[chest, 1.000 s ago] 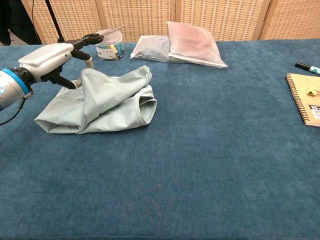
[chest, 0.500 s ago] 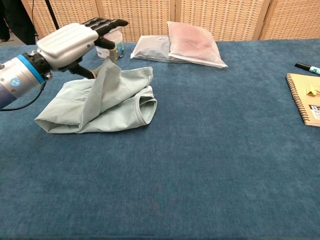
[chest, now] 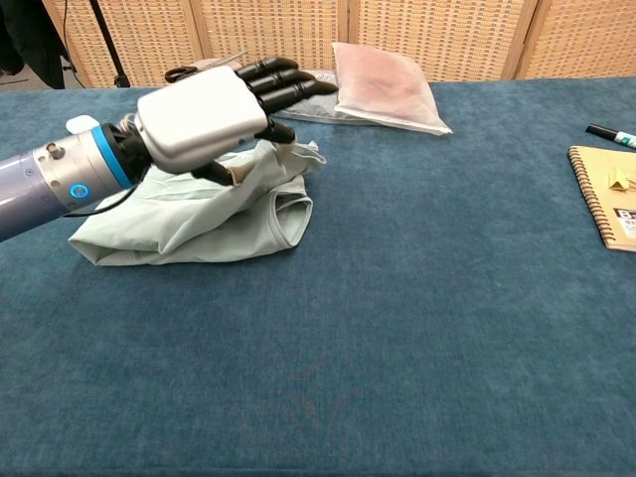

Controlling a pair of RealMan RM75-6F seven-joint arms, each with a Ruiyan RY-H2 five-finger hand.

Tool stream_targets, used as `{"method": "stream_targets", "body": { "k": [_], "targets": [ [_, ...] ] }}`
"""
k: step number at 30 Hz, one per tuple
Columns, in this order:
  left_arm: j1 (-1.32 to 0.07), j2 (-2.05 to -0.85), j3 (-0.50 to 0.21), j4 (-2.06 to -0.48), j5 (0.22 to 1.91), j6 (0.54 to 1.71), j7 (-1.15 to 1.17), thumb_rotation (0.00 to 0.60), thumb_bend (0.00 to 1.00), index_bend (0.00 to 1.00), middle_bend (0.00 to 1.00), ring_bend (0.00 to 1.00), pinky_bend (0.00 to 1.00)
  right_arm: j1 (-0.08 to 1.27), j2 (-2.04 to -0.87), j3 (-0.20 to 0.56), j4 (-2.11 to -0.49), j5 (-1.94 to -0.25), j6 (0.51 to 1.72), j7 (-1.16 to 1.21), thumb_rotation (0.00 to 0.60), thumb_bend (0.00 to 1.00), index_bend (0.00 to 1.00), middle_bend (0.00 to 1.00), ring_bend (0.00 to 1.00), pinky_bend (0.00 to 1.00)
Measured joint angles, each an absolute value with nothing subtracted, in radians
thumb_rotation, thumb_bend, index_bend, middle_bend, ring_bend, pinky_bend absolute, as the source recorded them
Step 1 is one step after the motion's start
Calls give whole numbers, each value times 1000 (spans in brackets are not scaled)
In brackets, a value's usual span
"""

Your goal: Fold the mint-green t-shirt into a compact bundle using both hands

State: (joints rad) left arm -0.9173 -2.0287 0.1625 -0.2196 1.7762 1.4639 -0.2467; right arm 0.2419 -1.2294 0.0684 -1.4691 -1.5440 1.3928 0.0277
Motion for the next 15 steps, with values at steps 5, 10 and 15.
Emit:
{"method": "stream_targets", "body": {
  "k": [5, 10, 15],
  "targets": [
    [-926, -2040, 180, -227, 1794, 1450, -207, 600, 499, 740, 0, 0, 0, 242, -1227, 69, -1471, -1544, 1393, 30, 600, 131, 0, 0, 0, 0],
    [-934, -2053, 185, -226, 1799, 1430, -188, 600, 493, 741, 0, 0, 0, 241, -1225, 69, -1472, -1542, 1392, 33, 600, 131, 0, 0, 0, 0],
    [-947, -2068, 192, -219, 1807, 1411, -165, 600, 486, 741, 0, 0, 0, 243, -1224, 69, -1472, -1543, 1389, 34, 600, 131, 0, 0, 0, 0]
  ]
}}
